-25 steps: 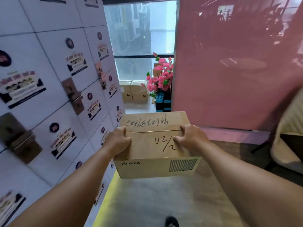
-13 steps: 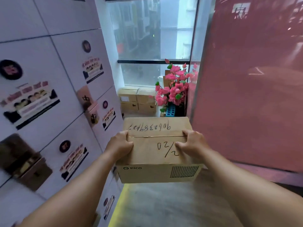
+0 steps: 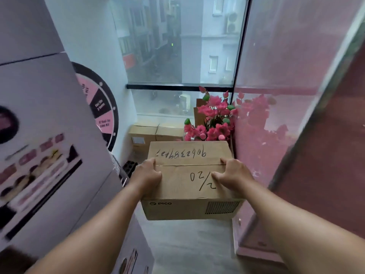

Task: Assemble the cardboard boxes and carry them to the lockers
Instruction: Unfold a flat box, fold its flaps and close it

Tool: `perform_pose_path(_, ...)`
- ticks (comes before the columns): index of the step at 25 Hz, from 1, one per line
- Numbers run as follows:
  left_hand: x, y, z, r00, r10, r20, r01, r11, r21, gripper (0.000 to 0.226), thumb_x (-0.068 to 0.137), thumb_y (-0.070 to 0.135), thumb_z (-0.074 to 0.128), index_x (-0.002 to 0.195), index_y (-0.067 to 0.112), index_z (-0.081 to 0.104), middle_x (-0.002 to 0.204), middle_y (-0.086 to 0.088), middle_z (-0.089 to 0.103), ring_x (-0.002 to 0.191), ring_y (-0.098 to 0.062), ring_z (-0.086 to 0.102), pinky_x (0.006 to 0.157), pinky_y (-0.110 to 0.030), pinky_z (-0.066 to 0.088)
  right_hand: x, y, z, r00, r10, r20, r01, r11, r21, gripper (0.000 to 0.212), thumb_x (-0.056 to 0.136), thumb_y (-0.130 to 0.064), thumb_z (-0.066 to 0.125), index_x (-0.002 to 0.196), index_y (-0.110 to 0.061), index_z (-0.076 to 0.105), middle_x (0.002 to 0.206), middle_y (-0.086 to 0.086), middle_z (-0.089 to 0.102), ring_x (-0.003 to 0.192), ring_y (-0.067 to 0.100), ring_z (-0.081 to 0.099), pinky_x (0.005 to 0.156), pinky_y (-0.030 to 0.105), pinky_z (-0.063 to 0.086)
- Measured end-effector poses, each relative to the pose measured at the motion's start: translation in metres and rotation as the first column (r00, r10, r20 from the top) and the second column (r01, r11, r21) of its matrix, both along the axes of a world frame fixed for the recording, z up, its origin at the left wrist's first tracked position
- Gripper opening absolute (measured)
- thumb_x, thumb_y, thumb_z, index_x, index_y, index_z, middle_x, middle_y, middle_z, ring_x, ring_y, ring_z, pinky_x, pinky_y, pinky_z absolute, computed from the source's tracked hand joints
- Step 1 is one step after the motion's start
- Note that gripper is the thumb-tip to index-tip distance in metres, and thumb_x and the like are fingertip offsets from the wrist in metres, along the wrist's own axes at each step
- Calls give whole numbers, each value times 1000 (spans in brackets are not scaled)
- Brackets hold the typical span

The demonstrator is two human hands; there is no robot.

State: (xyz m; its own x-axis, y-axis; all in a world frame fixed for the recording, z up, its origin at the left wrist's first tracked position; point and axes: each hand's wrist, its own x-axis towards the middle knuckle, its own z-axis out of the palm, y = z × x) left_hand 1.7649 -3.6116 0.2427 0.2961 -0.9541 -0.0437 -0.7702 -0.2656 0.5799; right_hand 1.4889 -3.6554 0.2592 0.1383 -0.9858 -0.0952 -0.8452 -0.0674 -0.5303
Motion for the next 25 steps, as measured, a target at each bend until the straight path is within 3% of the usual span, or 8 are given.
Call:
perform_pose_path(2, 17, -57, -7, 999, 0, -55, 1, 1000, 14, 32, 79, 18, 56, 110, 24, 63, 102, 0, 70, 94, -23, 65, 86, -40, 56, 17, -61, -5, 1000, 14, 4, -14, 1000, 1, 56, 83, -48, 73, 131, -22, 63, 129, 5, 65, 116, 25, 61, 95, 37, 49)
perform_pose_path(5, 38, -152, -16, 991, 35, -131, -33, 999, 16, 34, 77, 11, 54, 104, 32, 57, 96, 9, 67, 93, -20, 65, 89, -38, 56, 46, -166, -14, 999, 43, 12, -43, 999, -7, 57, 84, -48, 74, 133, -21, 62, 129, 7, 64, 117, 27, 60, 98, 37, 48)
perform_pose_path(8, 62, -240, -14, 979, 113, -172, -110, 994, 30, 44, 78, 5, 53, 108, 37, 50, 96, 8, 63, 100, -24, 63, 93, -37, 53, 76, -267, -13, 997, 81, -8, -81, 997, 3, 59, 85, -49, 74, 135, -20, 61, 131, 8, 61, 120, 28, 57, 100, 38, 46)
perform_pose_path(16, 174, -424, -10, 971, 210, -116, -206, 977, 47, 49, 83, 8, 52, 128, 26, 57, 114, 1, 69, 101, -22, 64, 89, -34, 53, 191, -474, -14, 977, 213, -1, -213, 977, 26, 57, 88, -47, 72, 134, -17, 57, 125, 9, 62, 117, 28, 57, 93, 37, 48)
perform_pose_path(20, 251, -511, -23, 970, 206, -128, -201, 978, 45, 49, 82, 10, 52, 127, 30, 56, 108, 8, 67, 99, -20, 63, 90, -38, 54, 266, -568, -29, 972, 232, -19, -232, 972, 26, 46, 86, -46, 71, 123, -20, 61, 117, 6, 67, 99, 24, 59, 79, 35, 48)
perform_pose_path(25, 343, -622, -24, 968, 224, -110, -219, 974, 54, 60, 82, 12, 56, 140, 28, 50, 114, 5, 63, 107, -22, 59, 90, -31, 50, 354, -673, -40, 977, 213, 14, -213, 973, 84, 49, 86, -43, 71, 128, -19, 61, 122, 6, 66, 110, 27, 61, 83, 33, 47)
